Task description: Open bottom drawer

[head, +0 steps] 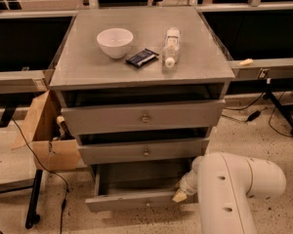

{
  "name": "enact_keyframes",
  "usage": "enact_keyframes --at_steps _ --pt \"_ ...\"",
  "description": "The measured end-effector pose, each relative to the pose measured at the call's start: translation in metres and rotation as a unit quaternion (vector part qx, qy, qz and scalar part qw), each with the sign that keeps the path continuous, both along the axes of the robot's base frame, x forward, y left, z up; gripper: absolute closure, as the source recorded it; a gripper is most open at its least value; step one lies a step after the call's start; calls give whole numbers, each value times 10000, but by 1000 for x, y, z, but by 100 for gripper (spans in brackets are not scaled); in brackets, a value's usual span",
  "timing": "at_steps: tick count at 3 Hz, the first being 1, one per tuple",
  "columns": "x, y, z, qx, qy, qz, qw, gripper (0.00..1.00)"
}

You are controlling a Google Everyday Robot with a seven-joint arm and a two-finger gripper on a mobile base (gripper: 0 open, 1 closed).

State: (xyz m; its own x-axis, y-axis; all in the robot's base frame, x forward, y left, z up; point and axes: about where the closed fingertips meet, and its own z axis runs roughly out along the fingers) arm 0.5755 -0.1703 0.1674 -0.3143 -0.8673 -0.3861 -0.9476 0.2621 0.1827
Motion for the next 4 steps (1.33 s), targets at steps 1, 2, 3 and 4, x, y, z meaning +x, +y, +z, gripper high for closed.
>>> enact_keyframes --at_steps 1,2,3,4 --pt "0 0 1 0 0 0 10000 85" --pt "-7 -2 -1 5 45 20 10000 62" --pt "-12 -2 -3 14 90 39 10000 38" --pt "-15 0 -4 21 124 68 9999 15"
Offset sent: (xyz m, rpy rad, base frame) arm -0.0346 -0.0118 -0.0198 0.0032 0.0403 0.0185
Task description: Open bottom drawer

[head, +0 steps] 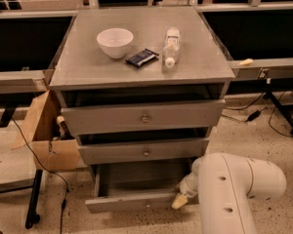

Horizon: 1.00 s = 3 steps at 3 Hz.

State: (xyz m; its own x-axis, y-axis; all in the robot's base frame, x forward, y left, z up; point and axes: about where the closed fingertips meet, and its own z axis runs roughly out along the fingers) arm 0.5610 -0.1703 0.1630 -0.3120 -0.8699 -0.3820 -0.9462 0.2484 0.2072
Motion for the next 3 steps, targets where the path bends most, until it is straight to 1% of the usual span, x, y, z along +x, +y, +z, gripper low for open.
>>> enact_keyframes --at_steps 1,2,3 --pt "-3 1 2 3 16 17 10000 0" --pt "-20 4 -11 13 102 100 9999 18" --pt "-18 5 -9 13 107 104 9999 41"
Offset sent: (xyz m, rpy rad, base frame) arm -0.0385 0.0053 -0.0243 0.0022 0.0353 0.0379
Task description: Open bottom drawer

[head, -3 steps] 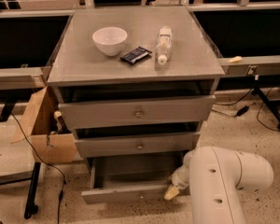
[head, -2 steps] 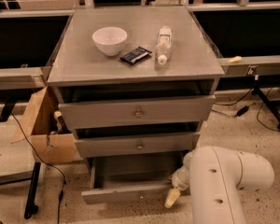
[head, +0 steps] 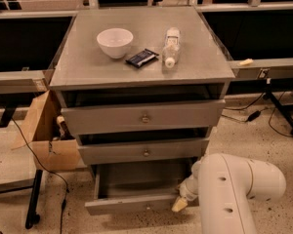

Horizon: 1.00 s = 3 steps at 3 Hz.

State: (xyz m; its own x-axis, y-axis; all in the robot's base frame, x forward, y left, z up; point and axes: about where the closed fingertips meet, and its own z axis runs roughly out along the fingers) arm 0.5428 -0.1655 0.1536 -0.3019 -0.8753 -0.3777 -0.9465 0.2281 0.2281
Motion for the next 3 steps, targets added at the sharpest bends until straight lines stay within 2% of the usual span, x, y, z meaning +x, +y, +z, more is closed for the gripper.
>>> enact_keyframes --at_steps 2,3 --pt "-4 -2 0 -32 -2 -7 10000 87" --pt "-11 -4 2 -71 -3 -13 10000 98"
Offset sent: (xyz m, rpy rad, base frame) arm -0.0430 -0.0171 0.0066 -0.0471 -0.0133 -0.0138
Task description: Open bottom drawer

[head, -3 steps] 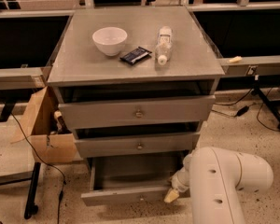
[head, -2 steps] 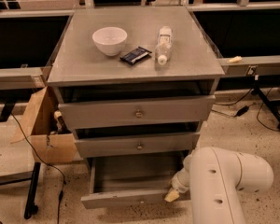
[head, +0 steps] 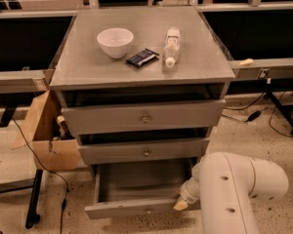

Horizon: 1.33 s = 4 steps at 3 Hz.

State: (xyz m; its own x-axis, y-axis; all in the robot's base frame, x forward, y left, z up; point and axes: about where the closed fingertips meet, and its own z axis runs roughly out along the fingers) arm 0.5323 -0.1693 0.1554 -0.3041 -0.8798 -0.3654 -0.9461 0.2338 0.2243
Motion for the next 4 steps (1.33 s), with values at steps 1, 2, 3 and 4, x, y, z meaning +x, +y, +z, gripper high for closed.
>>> enact_keyframes --at_steps 1,2,3,4 --pt "-1 -1 0 -13 -1 -2 10000 75" --pt "-5 -2 2 -29 -4 13 10000 52" --pt "-7 -1 3 -29 -1 38 10000 28" --pt "-19 -2 6 -3 0 106 9999 4"
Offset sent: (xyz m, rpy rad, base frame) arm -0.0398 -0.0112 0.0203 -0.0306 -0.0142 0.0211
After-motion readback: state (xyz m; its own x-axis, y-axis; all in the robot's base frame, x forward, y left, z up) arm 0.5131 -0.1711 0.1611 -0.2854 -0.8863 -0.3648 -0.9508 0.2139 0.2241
